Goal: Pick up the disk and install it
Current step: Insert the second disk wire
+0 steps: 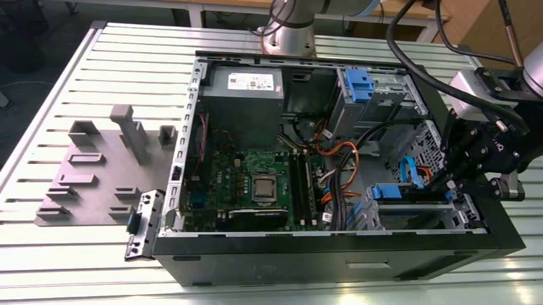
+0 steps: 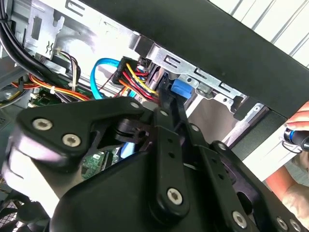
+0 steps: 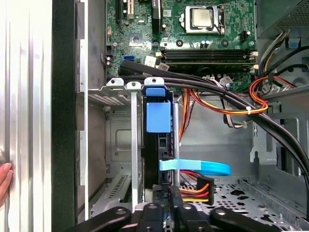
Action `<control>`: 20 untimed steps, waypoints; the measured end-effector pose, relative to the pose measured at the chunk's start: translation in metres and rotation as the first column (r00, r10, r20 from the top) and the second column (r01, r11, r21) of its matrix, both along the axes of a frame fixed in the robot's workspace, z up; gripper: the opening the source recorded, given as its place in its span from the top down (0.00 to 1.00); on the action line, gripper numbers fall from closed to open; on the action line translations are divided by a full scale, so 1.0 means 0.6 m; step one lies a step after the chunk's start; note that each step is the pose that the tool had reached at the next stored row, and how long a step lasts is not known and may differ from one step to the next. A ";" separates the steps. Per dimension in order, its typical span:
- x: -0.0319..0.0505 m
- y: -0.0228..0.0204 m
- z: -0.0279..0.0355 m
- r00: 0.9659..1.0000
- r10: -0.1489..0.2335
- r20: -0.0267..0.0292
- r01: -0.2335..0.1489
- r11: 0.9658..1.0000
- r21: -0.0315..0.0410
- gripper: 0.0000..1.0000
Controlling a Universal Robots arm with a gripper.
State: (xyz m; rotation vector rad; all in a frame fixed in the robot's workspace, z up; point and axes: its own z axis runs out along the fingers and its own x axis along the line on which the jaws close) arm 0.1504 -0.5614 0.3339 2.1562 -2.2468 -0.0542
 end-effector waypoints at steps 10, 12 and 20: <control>0.000 0.0000 0.006 1.000 0.000 0.000 0.000 1.000 0.001 0.84; -0.002 0.0001 0.006 1.000 0.000 0.001 0.000 1.000 0.002 0.84; -0.011 0.0028 0.005 1.000 0.000 0.002 0.000 1.000 0.008 0.84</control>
